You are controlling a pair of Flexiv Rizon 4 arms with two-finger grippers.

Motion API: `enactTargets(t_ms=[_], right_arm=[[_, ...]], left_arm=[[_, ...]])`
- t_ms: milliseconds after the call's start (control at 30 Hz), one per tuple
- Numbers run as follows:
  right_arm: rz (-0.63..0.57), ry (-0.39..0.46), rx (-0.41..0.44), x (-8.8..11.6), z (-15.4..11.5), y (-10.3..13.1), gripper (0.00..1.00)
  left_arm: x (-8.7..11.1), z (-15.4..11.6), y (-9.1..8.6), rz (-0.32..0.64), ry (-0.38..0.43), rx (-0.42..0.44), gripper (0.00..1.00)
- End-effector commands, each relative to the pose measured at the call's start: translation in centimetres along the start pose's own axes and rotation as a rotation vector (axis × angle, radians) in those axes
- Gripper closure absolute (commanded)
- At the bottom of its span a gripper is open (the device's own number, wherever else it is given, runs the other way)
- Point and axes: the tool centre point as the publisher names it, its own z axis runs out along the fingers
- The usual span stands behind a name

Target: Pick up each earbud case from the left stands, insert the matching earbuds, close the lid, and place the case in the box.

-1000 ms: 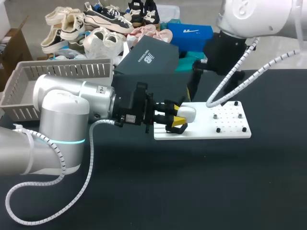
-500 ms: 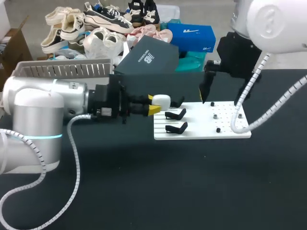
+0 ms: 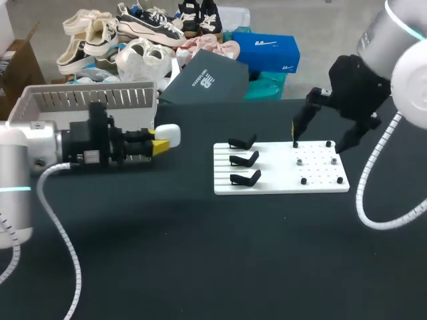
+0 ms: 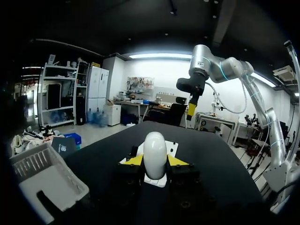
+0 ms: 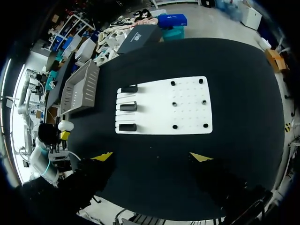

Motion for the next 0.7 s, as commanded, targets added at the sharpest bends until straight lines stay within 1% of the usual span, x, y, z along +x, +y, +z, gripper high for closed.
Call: enactTargets(t_ms=[33,100,133,167,233,267,433,533,600,700], right_arm=[[0.001,-0.232,0.002,0.5,0.1,-0.1,0.0],[0.001,-0.232,0.002,0.5,0.1,-0.1,0.0],[0.001,-0.232,0.002,0.5,0.1,-0.1,0.0],[0.001,-0.232,0.002,0.5,0.1,-0.1,0.0],[0.001,-0.232,0.002,0.5,0.1,-0.1,0.0],[0.001,-0.232,0.002,0.5,0.1,-0.1,0.0],[0.001,-0.232,0.002,0.5,0.1,-0.1,0.0],[0.001,-0.232,0.002,0.5,0.1,-0.1,0.0],[0.001,-0.232,0.002,0.5,0.1,-0.1,0.0],[0.001,-0.232,0.002,0.5,0.1,-0.1,0.0]], left_arm=[[-0.4,-3.2,0.2,-0.015,0.007,-0.222,1.0],[-0.3,-3.9,0.9,-0.029,0.02,-0.263,1.0],[-0.3,-4.0,1.0,-0.034,0.019,-0.268,1.0],[-0.3,-4.6,2.0,-0.043,0.037,-0.297,1.0],[-0.1,-5.3,3.2,-0.063,0.051,-0.331,1.0],[0.1,-5.6,3.9,-0.07,0.074,-0.354,1.0],[0.9,-6.7,6.3,-0.129,0.103,-0.431,1.0],[1.3,-7.4,8.3,-0.158,0.156,-0.474,1.0],[1.3,-7.5,9.3,-0.178,0.187,-0.503,1.0],[1.6,-7.5,11.5,-0.205,0.236,-0.546,1.0]])
